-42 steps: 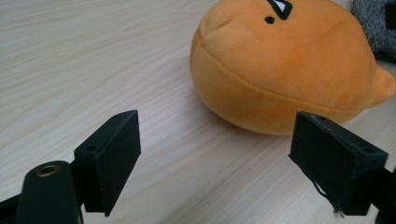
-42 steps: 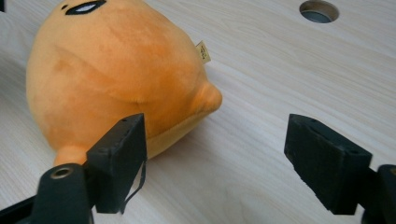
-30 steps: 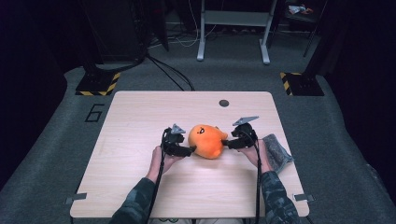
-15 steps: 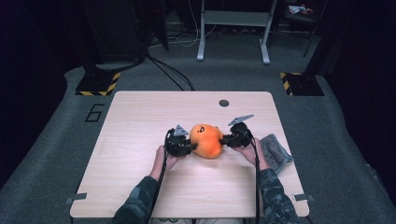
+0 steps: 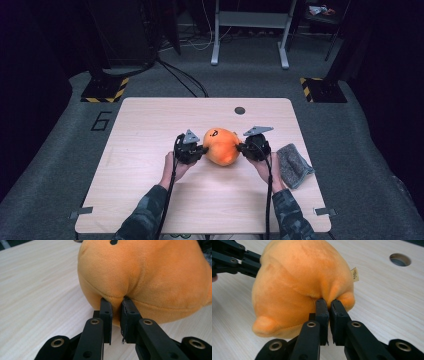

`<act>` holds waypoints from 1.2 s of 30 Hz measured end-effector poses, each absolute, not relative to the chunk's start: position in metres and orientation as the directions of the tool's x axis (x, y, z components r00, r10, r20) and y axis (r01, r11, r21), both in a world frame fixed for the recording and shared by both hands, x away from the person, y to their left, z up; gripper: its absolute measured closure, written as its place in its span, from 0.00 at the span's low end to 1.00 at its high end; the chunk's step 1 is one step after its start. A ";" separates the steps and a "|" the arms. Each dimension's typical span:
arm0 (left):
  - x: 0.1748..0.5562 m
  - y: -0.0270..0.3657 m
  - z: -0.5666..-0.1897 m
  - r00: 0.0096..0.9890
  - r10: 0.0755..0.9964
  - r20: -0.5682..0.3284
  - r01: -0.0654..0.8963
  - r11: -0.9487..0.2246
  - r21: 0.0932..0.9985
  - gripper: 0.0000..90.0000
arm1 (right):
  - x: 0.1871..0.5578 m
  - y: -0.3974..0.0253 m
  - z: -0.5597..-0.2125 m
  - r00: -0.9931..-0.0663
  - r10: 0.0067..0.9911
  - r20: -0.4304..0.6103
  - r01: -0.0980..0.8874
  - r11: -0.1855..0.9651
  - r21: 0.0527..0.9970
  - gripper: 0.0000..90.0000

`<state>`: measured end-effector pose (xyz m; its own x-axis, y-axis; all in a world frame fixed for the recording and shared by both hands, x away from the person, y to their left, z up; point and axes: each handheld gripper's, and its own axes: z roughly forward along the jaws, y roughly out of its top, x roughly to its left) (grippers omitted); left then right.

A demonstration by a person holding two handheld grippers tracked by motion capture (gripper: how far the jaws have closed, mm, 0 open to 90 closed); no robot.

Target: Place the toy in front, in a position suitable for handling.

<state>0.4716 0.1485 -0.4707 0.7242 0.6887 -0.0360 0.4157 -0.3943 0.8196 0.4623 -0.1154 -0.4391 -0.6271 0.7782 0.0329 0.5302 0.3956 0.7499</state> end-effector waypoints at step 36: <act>0.497 0.163 -0.477 0.790 0.614 -0.010 0.402 -0.504 0.764 0.48 | 0.410 -0.103 -0.452 -0.495 0.868 0.045 0.568 0.284 0.773 0.49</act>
<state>0.4974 0.1626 -0.4770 0.7895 0.6137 -0.0105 0.4020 -0.5041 0.7644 0.4096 -0.1034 -0.4516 -0.4952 0.8677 0.0446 0.5677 0.2843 0.7726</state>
